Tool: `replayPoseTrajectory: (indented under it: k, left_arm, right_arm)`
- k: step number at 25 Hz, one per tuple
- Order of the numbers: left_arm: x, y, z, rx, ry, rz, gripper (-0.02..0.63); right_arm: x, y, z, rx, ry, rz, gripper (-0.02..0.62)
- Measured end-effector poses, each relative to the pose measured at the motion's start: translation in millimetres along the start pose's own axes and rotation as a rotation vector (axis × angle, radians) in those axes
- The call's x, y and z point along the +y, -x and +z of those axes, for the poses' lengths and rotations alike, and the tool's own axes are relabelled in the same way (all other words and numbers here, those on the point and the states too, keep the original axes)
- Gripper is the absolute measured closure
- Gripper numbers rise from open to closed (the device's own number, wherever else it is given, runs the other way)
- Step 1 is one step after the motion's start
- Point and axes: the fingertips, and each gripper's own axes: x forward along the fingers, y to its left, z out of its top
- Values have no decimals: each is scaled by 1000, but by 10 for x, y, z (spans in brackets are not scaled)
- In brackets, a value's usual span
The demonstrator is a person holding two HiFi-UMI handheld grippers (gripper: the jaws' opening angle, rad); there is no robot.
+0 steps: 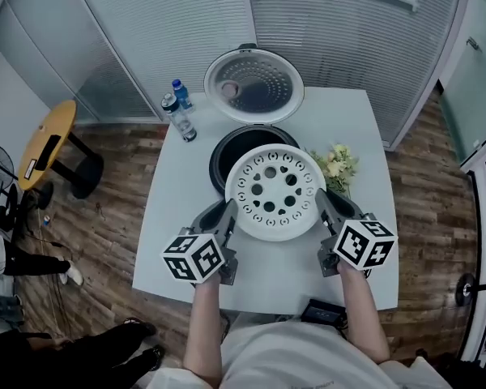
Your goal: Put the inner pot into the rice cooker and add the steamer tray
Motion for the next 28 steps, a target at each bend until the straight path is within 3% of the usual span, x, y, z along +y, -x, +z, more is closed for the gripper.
replayPoseTrajectory:
  k: [28]
  left_arm:
    - [53, 86, 137, -92, 4, -86, 565]
  right_arm:
    - [180, 29, 58, -87, 49, -4, 543]
